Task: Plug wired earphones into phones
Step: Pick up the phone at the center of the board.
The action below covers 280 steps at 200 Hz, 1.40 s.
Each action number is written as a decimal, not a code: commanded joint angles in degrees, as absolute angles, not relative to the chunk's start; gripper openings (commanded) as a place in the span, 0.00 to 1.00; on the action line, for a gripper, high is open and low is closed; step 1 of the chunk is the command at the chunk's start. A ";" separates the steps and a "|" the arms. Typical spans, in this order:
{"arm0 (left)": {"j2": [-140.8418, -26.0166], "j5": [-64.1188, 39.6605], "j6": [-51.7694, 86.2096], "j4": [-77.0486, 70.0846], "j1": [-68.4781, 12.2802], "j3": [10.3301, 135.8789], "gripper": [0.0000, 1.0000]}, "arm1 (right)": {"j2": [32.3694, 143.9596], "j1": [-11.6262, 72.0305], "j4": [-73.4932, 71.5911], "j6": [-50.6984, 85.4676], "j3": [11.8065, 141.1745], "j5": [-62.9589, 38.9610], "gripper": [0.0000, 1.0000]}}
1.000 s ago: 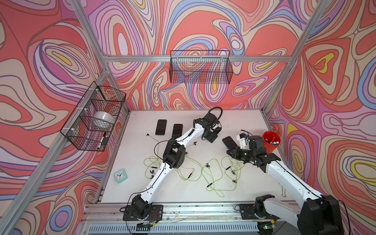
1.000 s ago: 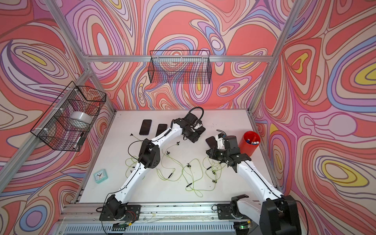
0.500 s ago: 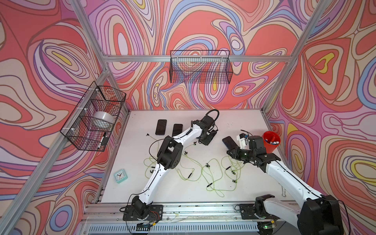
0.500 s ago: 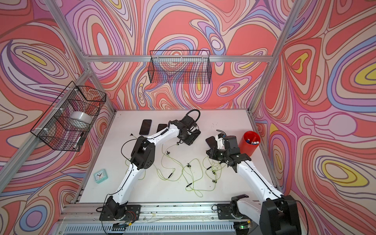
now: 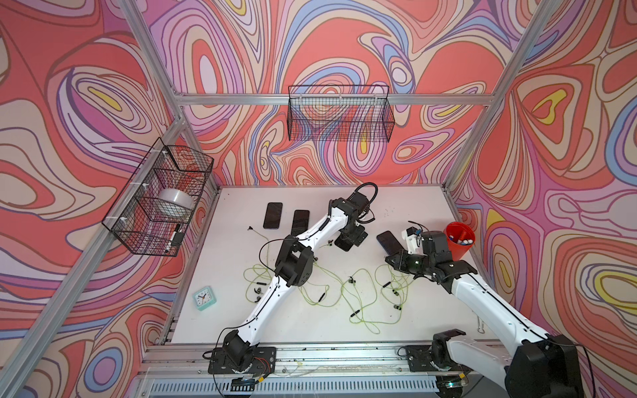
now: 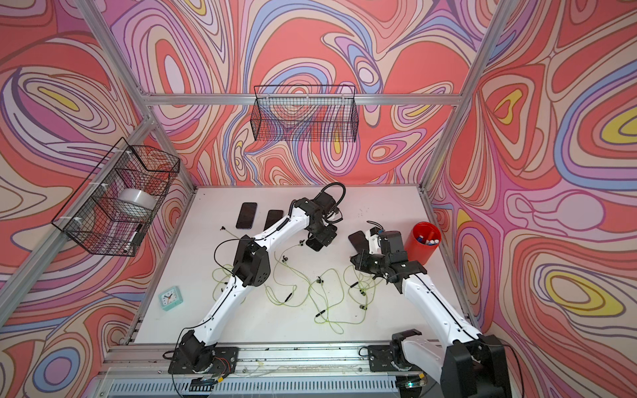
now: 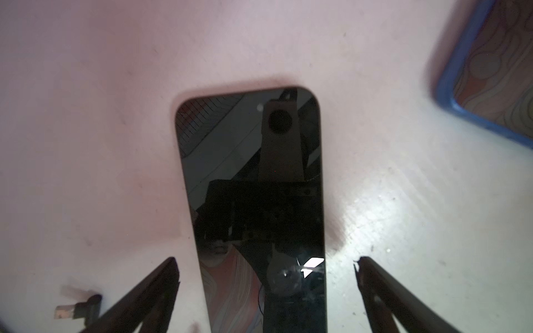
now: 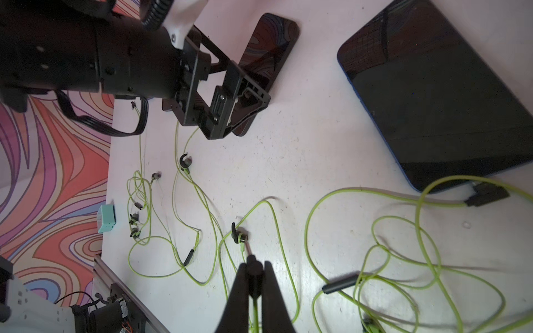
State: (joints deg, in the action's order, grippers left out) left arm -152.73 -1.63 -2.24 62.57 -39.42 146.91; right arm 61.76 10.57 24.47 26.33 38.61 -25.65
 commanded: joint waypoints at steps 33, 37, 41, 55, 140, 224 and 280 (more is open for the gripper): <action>-153.56 -6.47 -3.59 69.16 -38.32 142.21 0.94 | 58.62 10.46 28.91 24.90 38.32 -22.94 0.00; -153.69 -6.58 -3.67 69.30 -38.32 142.28 0.93 | 58.74 10.46 28.87 24.92 38.39 -22.94 0.00; -153.80 -6.79 -3.74 69.41 -38.32 142.36 0.92 | 58.84 10.46 28.91 24.93 38.48 -22.94 0.00; -154.14 -7.57 -4.19 69.82 -38.32 142.51 0.87 | 59.38 10.46 28.83 24.95 39.09 -23.07 0.00; -152.15 -5.67 0.05 66.44 -37.54 139.49 0.52 | 60.34 10.52 28.63 23.98 40.95 -28.91 0.00; -134.13 -4.64 17.35 48.32 -37.42 126.25 0.44 | 59.57 10.46 25.75 21.14 40.03 -38.97 0.00; -120.10 -2.18 42.76 42.06 -37.10 109.93 0.24 | 60.87 11.29 22.56 21.94 40.40 -37.77 0.00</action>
